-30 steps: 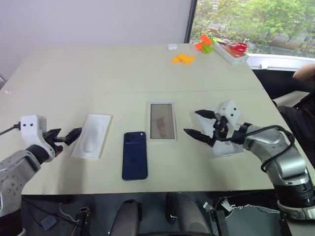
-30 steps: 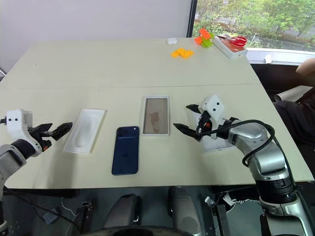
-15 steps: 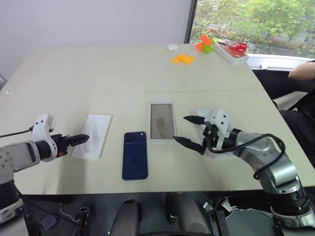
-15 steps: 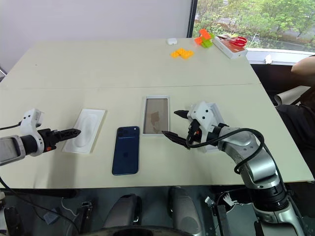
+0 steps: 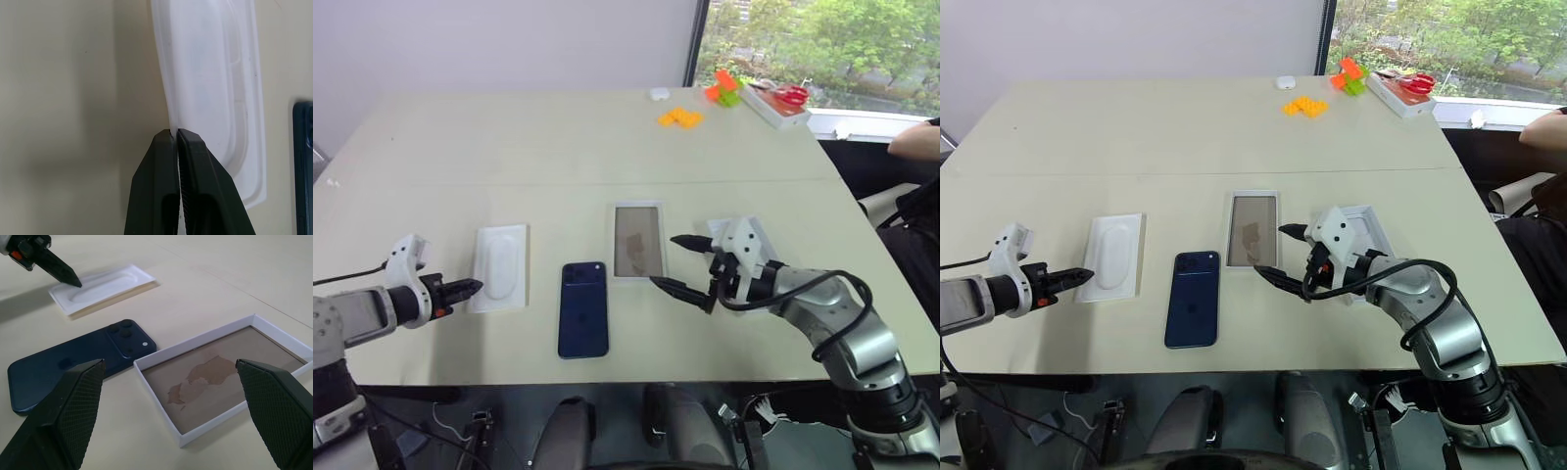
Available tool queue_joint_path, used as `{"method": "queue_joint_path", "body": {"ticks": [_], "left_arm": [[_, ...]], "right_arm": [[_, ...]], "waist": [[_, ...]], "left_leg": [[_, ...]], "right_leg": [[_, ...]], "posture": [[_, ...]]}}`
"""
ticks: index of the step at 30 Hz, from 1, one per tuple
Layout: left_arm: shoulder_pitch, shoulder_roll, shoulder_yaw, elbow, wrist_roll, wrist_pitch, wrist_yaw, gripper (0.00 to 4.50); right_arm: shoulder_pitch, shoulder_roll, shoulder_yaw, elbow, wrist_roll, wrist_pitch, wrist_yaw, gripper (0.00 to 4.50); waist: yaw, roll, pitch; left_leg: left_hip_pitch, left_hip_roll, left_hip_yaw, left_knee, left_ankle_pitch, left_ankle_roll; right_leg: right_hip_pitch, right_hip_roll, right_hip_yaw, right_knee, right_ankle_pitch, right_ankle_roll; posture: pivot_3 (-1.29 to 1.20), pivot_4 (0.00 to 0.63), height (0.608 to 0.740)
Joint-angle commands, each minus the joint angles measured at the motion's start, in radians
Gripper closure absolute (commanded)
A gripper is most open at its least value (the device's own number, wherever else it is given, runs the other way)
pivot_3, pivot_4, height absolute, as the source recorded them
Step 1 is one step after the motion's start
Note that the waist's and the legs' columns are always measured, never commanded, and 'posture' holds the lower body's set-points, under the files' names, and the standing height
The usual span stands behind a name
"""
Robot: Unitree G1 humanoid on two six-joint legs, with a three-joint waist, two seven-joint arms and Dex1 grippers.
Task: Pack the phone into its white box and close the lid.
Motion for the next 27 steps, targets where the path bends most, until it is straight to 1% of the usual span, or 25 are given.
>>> {"method": "queue_joint_path", "body": {"ticks": [1, 6, 9, 14, 16, 17, 19, 23, 27], "left_arm": [[-0.018, -0.019, 0.056, -0.02, 0.002, 0.015, 0.004, 4.47], [-0.052, -0.062, 0.102, -0.08, -0.017, 0.015, 0.008, 4.47], [-0.126, -0.138, 0.123, -0.133, -0.047, 0.038, 0.034, 4.47], [-0.213, -0.277, 0.061, -0.21, -0.135, 0.043, 0.136, 4.47], [-0.261, -0.368, 0.027, -0.222, -0.164, 0.043, 0.212, 4.47], [-0.286, -0.43, -0.012, -0.229, -0.161, 0.043, 0.265, 4.47], [-0.314, -0.522, -0.066, -0.236, -0.149, 0.043, 0.359, 4.47], [-0.361, -0.721, -0.058, -0.219, -0.158, 0.043, 0.545, 4.47], [-0.379, -0.801, -0.061, -0.202, -0.176, 0.043, 0.686, 4.47]], "right_arm": [[-0.02, -0.022, 0.001, -0.061, 0.038, 0.016, 0.038, 0.0], [-0.025, -0.036, 0.014, -0.067, 0.034, 0.014, 0.066, 0.0], [-0.032, -0.033, 0.018, -0.057, 0.025, 0.009, 0.065, 0.0], [-0.031, -0.043, 0.0, -0.033, 0.013, -0.003, 0.062, 0.0], [-0.027, -0.065, -0.031, 0.0, -0.004, -0.021, 0.06, 0.0], [-0.028, -0.08, -0.058, 0.025, -0.011, -0.03, 0.056, 0.0], [-0.027, -0.107, -0.099, 0.062, -0.024, -0.049, 0.056, 0.0], [-0.005, -0.152, -0.148, 0.107, -0.045, -0.091, 0.072, 0.0], [0.015, -0.162, -0.164, 0.117, -0.053, -0.117, 0.08, 0.0]], "waist": [[0.001, 0.0, 0.0], [0.001, 0.0, 0.0], [0.003, -0.001, 0.0], [0.002, -0.001, 0.0], [0.002, -0.001, 0.0], [0.003, -0.002, 0.0], [0.007, -0.002, 0.0], [0.002, -0.003, 0.0], [0.0, -0.004, 0.001]], "left_leg": [[0.0, 0.0, 0.0, 0.0, 0.0, 0.0], [0.0, 0.0, 0.0, 0.0, 0.0, 0.0], [0.0, -0.001, 0.0, 0.0, 0.0, 0.0], [-0.001, -0.002, 0.0, 0.001, 0.0, 0.0], [-0.001, -0.002, 0.0, 0.001, 0.0, 0.0], [-0.001, -0.004, 0.0, 0.001, 0.0, -0.001], [-0.002, -0.005, 0.0, 0.002, 0.0, -0.001], [-0.002, -0.009, 0.0, 0.002, 0.0, -0.001], [-0.003, -0.011, 0.001, 0.001, 0.0, -0.001]], "right_leg": [[0.0, 0.0, 0.0, 0.0, 0.0, 0.0], [0.0, 0.0, 0.0, 0.0, 0.001, 0.002], [0.0, 0.0, 0.0, 0.0, 0.001, 0.002], [0.0, -0.002, 0.0, 0.0, 0.002, 0.003], [0.0, -0.002, 0.0, 0.0, 0.003, 0.004], [0.0, -0.003, 0.0, 0.0, 0.003, 0.004], [0.001, -0.004, 0.0, 0.0, 0.004, 0.005], [0.002, -0.008, 0.001, -0.001, 0.004, 0.006], [0.002, -0.009, 0.001, -0.001, 0.004, 0.007]], "posture": [[0.0, 0.15, 0.727], [0.0, 0.15, 0.727], [0.0, 0.15, 0.727], [0.0, 0.15, 0.727], [0.0, 0.15, 0.727], [0.0, 0.15, 0.727], [0.0, 0.15, 0.727], [0.0, 0.15, 0.727], [0.0, 0.15, 0.727]]}}
